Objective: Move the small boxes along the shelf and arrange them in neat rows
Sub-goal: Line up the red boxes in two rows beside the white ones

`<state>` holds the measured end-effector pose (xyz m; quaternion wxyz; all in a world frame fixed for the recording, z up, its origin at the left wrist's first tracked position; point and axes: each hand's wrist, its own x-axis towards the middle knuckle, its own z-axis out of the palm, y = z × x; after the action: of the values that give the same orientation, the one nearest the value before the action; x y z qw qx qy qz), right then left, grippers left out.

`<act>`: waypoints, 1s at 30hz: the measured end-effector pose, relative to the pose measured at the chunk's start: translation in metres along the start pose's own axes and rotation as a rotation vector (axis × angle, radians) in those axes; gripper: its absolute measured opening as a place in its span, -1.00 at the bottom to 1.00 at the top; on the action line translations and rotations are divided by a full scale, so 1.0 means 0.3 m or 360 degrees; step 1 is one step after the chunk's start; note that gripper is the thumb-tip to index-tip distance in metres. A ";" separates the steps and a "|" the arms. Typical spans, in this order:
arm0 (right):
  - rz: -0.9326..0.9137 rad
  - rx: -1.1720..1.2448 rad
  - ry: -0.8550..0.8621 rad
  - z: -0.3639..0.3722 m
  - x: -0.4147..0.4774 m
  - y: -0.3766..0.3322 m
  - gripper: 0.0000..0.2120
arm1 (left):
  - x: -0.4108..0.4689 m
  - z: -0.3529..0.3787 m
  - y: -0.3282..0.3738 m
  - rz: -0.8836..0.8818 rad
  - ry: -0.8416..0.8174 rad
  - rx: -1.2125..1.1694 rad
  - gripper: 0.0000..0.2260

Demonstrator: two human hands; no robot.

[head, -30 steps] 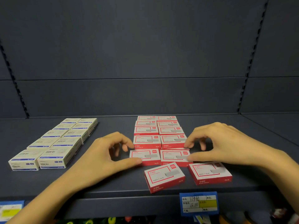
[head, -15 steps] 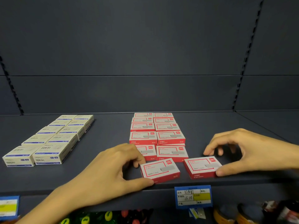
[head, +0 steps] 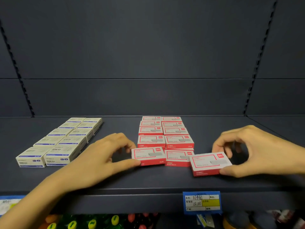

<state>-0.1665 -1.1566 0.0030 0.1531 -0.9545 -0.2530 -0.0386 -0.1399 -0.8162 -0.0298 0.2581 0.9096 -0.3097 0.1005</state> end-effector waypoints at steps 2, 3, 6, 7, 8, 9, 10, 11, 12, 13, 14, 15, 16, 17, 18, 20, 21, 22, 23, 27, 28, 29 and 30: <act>0.0011 0.0015 0.0064 0.005 0.020 -0.022 -0.58 | 0.009 0.003 -0.010 -0.0030 -0.0046 -0.0033 -0.71; 0.0019 0.0022 0.0092 0.008 0.030 -0.032 -0.60 | 0.014 0.006 -0.014 -0.0045 -0.0065 -0.0072 -0.72; 0.0064 0.0026 0.0154 0.022 0.062 -0.060 -0.64 | 0.025 0.014 -0.022 -0.0089 -0.0083 -0.0219 -0.76; 0.0084 0.0020 0.0165 0.030 0.072 -0.066 -0.64 | 0.027 0.016 -0.024 -0.0099 -0.0080 -0.0261 -0.75; 0.0102 0.0008 0.0174 0.038 0.082 -0.070 -0.62 | 0.027 0.020 -0.026 -0.0106 -0.0071 -0.0298 -0.75; 0.0116 -0.0011 0.0182 0.046 0.092 -0.073 -0.60 | 0.027 0.024 -0.027 -0.0112 -0.0052 -0.0330 -0.74; 0.0127 -0.0037 0.0188 0.054 0.100 -0.075 -0.57 | 0.025 0.029 -0.028 -0.0120 -0.0024 -0.0357 -0.73; 0.0133 -0.0066 0.0189 0.062 0.107 -0.076 -0.55 | 0.024 0.035 -0.028 -0.0129 0.0012 -0.0381 -0.72; 0.0136 -0.0091 0.0185 0.069 0.113 -0.077 -0.54 | 0.022 0.041 -0.027 -0.0139 0.0052 -0.0399 -0.70; 0.0136 -0.0107 0.0182 0.075 0.118 -0.076 -0.53 | 0.020 0.047 -0.025 -0.0148 0.0094 -0.0413 -0.69; 0.0138 -0.0115 0.0181 0.081 0.122 -0.076 -0.53 | 0.018 0.052 -0.024 -0.0158 0.0132 -0.0423 -0.67; 0.0138 -0.0117 0.0181 0.085 0.126 -0.075 -0.53 | 0.016 0.056 -0.023 -0.0170 0.0162 -0.0428 -0.66; 0.0134 -0.0115 0.0179 0.089 0.130 -0.075 -0.53 | 0.015 0.059 -0.022 -0.0182 0.0184 -0.0426 -0.65; 0.0125 -0.0109 0.0176 0.091 0.133 -0.075 -0.52 | 0.014 0.061 -0.022 -0.0194 0.0198 -0.0423 -0.65; 0.0111 -0.0100 0.0171 0.093 0.135 -0.074 -0.49 | 0.014 0.063 -0.023 -0.0205 0.0205 -0.0421 -0.66; 0.0079 -0.0078 0.0164 0.094 0.138 -0.072 -0.41 | 0.013 0.066 -0.026 -0.0216 0.0217 -0.0421 -0.69; 0.0071 -0.0066 0.0162 0.094 0.138 -0.070 -0.39 | 0.015 0.067 -0.028 -0.0218 0.0224 -0.0424 -0.70; 0.0068 -0.0050 0.0163 0.095 0.138 -0.069 -0.38 | 0.015 0.068 -0.031 -0.0220 0.0227 -0.0427 -0.72; 0.0068 -0.0030 0.0167 0.097 0.137 -0.067 -0.39 | 0.016 0.069 -0.033 -0.0222 0.0227 -0.0431 -0.73; 0.0092 0.0050 0.0180 0.105 0.129 -0.070 -0.39 | 0.022 0.068 -0.035 -0.0224 0.0235 -0.0487 -0.71; 0.0101 0.0061 0.0188 0.107 0.129 -0.070 -0.39 | 0.023 0.067 -0.035 -0.0220 0.0241 -0.0493 -0.70; 0.0107 0.0060 0.0196 0.109 0.128 -0.070 -0.39 | 0.025 0.067 -0.036 -0.0219 0.0247 -0.0492 -0.71; 0.0111 0.0052 0.0206 0.112 0.128 -0.069 -0.39 | 0.025 0.066 -0.036 -0.0225 0.0248 -0.0487 -0.73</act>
<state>-0.1436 -1.1110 -0.0174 0.1860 -0.9556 -0.2098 -0.0907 -0.1268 -0.8234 -0.0484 0.4229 0.8687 -0.2359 0.1039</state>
